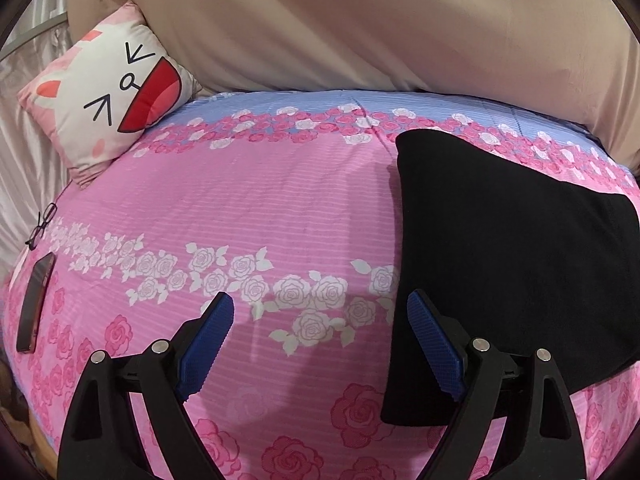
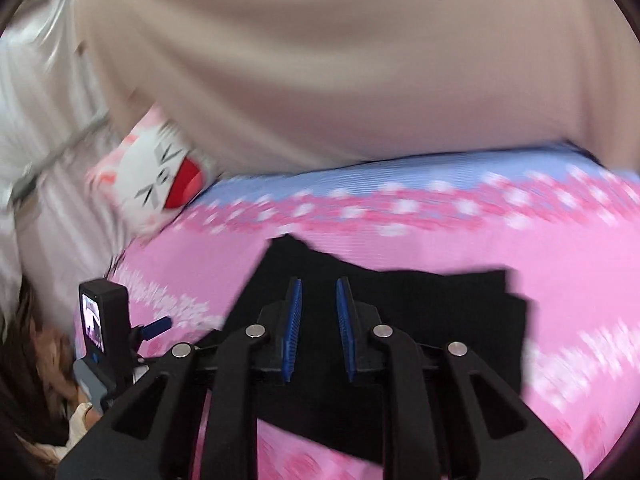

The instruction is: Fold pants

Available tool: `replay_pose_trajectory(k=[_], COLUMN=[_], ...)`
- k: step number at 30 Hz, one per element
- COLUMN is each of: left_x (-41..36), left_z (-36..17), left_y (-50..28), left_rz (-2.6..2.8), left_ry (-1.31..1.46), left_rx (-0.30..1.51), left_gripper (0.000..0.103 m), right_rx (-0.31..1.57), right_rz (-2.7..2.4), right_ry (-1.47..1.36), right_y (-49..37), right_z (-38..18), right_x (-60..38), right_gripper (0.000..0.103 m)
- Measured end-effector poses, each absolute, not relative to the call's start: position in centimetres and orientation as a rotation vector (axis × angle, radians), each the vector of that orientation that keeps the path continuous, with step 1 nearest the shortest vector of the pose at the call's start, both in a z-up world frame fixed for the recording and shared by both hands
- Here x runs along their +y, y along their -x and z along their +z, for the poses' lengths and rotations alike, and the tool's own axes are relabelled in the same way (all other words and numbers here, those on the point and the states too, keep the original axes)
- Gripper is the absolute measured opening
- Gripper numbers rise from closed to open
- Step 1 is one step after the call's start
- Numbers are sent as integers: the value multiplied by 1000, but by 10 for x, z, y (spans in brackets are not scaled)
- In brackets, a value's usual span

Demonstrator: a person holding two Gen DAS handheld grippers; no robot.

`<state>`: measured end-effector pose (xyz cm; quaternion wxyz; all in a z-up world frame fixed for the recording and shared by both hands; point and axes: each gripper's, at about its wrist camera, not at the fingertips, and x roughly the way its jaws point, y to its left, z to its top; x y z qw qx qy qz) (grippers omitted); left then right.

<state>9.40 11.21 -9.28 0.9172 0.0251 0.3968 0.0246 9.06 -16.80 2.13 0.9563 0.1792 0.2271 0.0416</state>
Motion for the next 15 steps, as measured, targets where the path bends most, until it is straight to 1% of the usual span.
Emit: replay_pose_trajectory(k=[5, 6, 7, 9, 10, 11, 12, 14, 15], left_x=[113, 114, 115, 115, 116, 115, 116, 116, 117], left_z=[-94, -94, -94, -95, -96, -97, -99, -102, -103], left_y=[-93, -94, -94, -95, -96, -96, -97, -98, -99], left_rz=[55, 53, 51, 48, 43, 42, 47, 64, 68], left_ry=[-56, -52, -49, -44, -40, -38, -39, -44, -39], left_rx=[825, 827, 830, 832, 834, 834, 836, 838, 839], left_gripper=[86, 86, 86, 86, 87, 87, 87, 87, 87], right_rx=[584, 598, 610, 631, 631, 615, 599, 563, 549], right_rz=[154, 116, 78, -16, -35, -34, -40, -42, -30], right_ry=[-394, -393, -395, -484, -561, -655, -670, -577, -528], right_y=[-160, -167, -171, -175, -174, -166, -157, -141, -136], right_z=[-8, -17, -24, -51, -61, -67, -62, -43, -37], right_x=[-153, -158, -164, -200, -217, -233, -236, -224, -218], right_gripper=[17, 17, 14, 12, 0, 0, 0, 5, 5])
